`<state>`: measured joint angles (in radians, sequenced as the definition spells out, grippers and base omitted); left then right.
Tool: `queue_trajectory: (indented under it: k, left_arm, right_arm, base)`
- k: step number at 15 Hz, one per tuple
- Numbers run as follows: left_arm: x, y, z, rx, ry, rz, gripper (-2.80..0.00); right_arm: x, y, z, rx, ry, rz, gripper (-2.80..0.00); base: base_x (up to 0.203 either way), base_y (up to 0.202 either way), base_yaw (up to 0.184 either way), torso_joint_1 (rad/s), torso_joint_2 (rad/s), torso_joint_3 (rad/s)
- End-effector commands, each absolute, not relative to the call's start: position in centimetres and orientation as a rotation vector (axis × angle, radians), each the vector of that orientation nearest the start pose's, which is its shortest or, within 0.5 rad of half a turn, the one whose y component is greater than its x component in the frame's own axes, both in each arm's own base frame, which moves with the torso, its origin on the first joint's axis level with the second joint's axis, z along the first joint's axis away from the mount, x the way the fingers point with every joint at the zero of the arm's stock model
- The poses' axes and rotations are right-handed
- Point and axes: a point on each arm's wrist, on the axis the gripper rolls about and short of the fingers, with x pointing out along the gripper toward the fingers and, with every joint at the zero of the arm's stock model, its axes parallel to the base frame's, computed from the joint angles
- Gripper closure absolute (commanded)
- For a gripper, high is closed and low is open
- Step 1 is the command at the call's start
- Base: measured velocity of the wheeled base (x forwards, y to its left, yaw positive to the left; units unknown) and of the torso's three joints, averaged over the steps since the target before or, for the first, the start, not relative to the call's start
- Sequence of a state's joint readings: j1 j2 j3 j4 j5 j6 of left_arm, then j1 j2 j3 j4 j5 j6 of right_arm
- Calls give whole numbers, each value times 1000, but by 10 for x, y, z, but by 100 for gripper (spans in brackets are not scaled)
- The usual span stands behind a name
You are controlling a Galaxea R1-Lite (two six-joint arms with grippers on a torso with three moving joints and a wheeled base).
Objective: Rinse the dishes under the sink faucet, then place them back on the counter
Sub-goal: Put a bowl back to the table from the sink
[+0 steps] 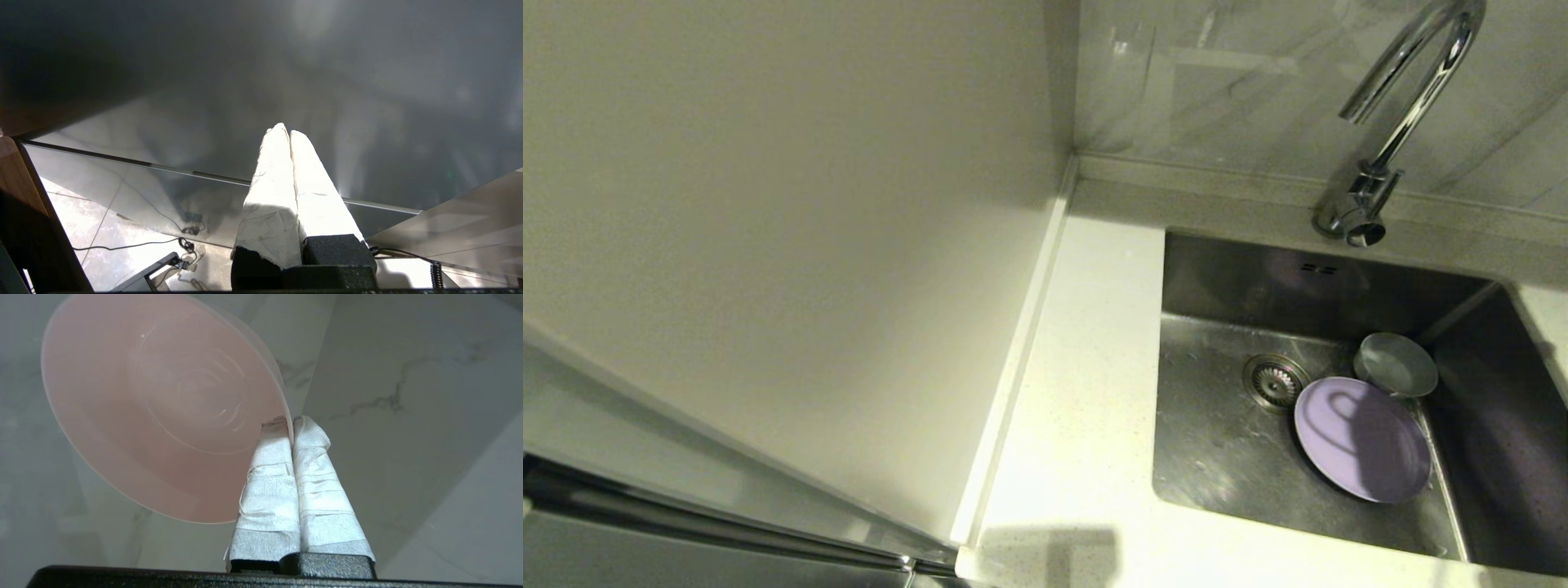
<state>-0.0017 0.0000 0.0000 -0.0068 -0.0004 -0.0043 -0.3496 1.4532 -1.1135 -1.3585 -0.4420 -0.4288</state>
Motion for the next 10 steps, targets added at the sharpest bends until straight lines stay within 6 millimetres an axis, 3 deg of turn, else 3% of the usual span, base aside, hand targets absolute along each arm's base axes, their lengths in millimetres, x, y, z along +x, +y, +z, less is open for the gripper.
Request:
queue_trajectory:
  k: [1, 2, 5, 6, 8, 10]
  left_arm:
    - [-23, 0, 75, -5, -3, -2, 0]
    - [-23, 0, 75, -5, -4, -2, 0]
    - [-23, 0, 76, -5, -5, -2, 0]
    - [-23, 0, 75, -5, -5, -2, 0]
    - [-23, 0, 75, -5, -5, -1, 0]
    - [-23, 0, 75, -5, -5, -2, 0]
  right_arm:
    - [197, -82, 380, -325, -800, -936, 0]
    - [198, -82, 379, -325, -793, -938, 0]
    - [187, -79, 407, -305, -908, -953, 0]
    - [189, -80, 403, -302, -886, -949, 0]
    - [204, -91, 367, -303, -614, -935, 0]
    - [212, -110, 335, -309, -202, -941, 0]
  base:
    - [0, 0, 0, 0, 0, 0]
    - [0, 0, 0, 0, 0, 0]
    - [0, 0, 0, 0, 0, 0]
    - [0, 0, 0, 0, 0, 0]
    - [0, 0, 0, 0, 0, 0]
    - [0, 0, 0, 0, 0, 0]
